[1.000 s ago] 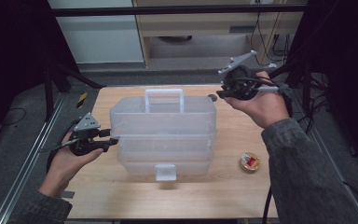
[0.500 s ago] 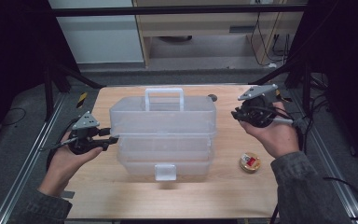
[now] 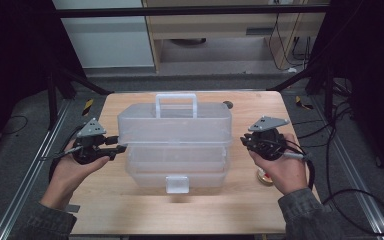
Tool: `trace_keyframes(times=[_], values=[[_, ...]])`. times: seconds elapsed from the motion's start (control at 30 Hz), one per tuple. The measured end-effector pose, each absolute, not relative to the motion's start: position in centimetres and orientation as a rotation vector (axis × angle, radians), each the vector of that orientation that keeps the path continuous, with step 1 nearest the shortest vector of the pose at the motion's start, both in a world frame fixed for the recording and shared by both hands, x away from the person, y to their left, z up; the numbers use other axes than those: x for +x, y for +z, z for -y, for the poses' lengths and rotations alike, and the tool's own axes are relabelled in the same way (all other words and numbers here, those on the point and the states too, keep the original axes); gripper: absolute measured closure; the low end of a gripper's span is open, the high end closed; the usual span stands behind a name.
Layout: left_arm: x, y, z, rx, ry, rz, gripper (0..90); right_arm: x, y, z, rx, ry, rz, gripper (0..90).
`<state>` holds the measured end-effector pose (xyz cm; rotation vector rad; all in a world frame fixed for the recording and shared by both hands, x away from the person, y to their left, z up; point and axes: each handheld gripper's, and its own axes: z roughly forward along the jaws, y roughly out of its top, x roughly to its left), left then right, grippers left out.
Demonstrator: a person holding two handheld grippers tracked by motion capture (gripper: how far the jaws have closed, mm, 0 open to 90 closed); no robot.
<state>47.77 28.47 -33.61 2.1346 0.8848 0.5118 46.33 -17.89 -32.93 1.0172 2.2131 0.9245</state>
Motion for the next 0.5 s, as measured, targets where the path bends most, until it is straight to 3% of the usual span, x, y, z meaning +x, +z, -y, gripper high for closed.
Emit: trace_keyframes(times=[0.5], values=[[48.0, -33.4, -28.5, 2.133, 0.511, -0.884, 56.6, 44.9, -37.1, 17.1, 1.124, 0.980, -2.193, 80.8]])
